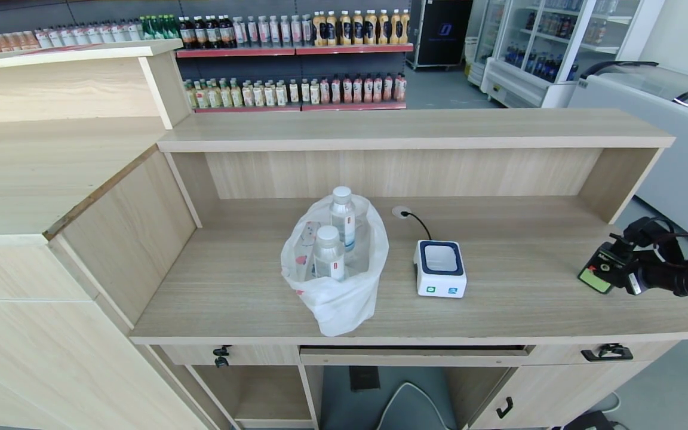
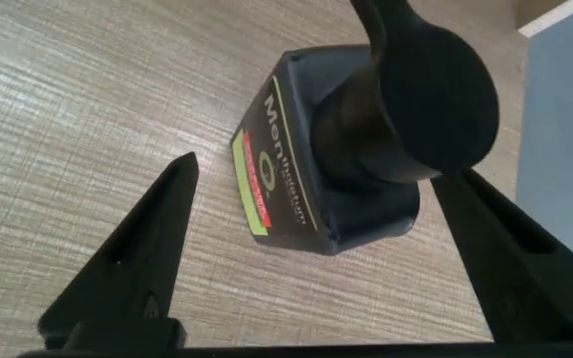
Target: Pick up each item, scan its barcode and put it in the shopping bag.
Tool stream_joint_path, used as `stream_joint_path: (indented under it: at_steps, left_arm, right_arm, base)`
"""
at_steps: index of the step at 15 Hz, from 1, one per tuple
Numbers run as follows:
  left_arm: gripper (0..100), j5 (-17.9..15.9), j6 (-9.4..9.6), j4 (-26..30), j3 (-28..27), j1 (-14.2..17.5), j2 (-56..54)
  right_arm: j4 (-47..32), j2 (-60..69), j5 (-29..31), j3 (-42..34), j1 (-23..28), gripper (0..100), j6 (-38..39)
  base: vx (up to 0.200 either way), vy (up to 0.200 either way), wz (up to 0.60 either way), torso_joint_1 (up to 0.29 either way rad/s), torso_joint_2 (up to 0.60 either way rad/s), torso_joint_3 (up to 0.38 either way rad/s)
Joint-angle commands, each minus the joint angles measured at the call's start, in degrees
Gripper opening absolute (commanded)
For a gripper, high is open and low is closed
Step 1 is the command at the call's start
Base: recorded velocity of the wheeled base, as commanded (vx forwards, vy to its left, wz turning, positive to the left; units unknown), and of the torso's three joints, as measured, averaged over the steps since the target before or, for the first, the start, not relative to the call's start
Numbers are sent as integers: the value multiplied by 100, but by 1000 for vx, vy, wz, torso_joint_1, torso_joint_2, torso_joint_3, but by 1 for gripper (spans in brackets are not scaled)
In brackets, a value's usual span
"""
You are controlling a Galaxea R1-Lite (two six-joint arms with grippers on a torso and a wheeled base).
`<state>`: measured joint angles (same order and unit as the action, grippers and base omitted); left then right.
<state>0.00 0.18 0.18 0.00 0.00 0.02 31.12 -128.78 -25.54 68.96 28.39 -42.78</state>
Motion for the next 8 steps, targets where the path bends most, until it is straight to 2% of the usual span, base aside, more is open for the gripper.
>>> stream_joint_path:
  at_steps: [1,8]
  left_arm:
    - [100,0,-1,-1,0,0,-2]
    - [100,0,-1,-1,0,0,-2]
  right_arm:
    - [43,-95,-4,12,-18,0,-38]
    - [166,-51,-4,-102,-71,0,-38]
  base:
    - [0,0,0,0,0,0]
    - [0,0,0,0,0,0]
